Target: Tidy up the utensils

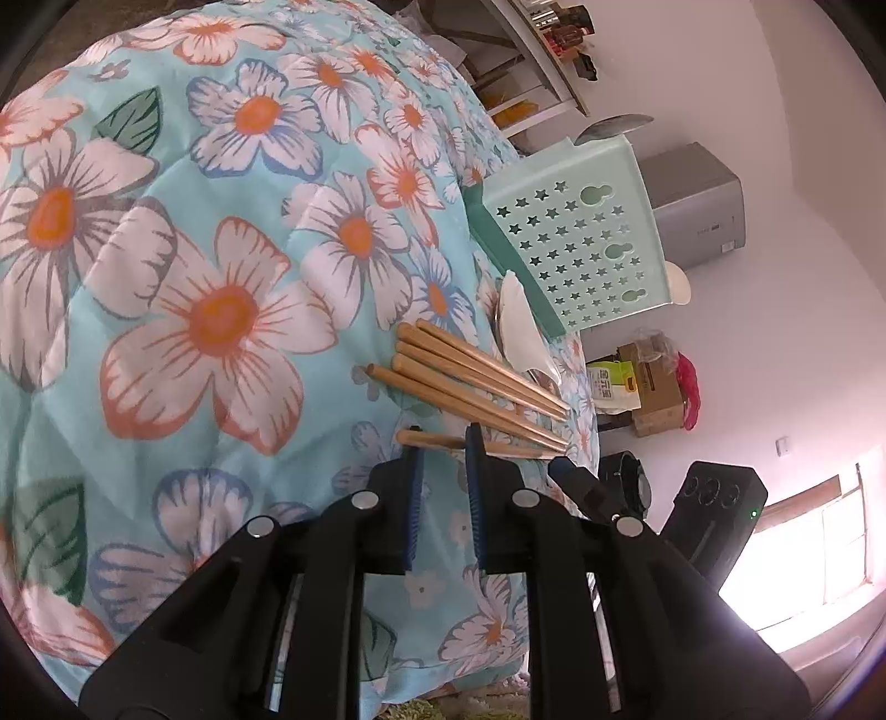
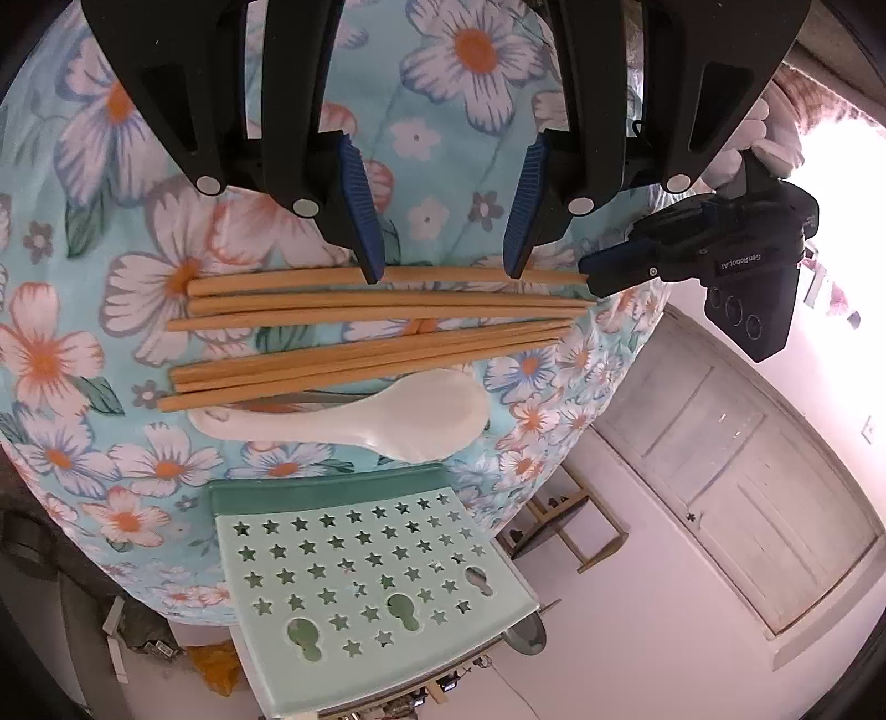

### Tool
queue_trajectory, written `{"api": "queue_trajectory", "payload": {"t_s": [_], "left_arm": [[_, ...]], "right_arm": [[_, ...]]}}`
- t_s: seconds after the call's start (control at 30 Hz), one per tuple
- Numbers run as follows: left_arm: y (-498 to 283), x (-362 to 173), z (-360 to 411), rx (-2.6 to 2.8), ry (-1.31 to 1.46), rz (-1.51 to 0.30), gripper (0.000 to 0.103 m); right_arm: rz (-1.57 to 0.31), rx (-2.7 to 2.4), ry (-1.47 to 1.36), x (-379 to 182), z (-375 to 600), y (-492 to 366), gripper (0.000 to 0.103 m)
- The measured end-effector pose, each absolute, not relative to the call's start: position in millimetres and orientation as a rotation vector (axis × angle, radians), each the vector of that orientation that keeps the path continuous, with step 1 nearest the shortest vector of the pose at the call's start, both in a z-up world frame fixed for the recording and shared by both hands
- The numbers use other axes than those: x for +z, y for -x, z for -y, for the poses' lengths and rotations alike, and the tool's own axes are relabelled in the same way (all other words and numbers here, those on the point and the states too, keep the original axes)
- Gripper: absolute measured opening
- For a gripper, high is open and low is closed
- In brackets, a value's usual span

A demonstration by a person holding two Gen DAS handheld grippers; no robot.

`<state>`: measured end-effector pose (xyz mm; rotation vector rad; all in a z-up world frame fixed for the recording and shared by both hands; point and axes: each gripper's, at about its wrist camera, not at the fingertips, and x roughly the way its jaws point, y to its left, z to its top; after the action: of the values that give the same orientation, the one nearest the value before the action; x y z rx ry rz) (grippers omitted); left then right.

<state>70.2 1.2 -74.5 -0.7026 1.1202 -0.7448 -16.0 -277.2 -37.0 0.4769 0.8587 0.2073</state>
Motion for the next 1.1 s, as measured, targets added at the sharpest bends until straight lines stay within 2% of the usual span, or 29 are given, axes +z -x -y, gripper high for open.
{"api": "queue_trajectory", "payload": {"t_s": [0.17, 0.57, 1.1], "left_arm": [[-66, -55, 0, -0.764, 0.623, -1.048, 0.014], [-39, 77, -2, -0.831, 0.264, -0.622, 0.006], [-38, 78, 38, -0.899, 0.225, -0.629, 0.006]], "right_arm": [[-0.839, 0.175, -0.434, -29, 278, 21, 0.044], [-0.769, 0.125, -0.400, -13, 287, 30, 0.044], [-0.743, 0.099, -0.449, -18, 308, 43, 0.044]]}}
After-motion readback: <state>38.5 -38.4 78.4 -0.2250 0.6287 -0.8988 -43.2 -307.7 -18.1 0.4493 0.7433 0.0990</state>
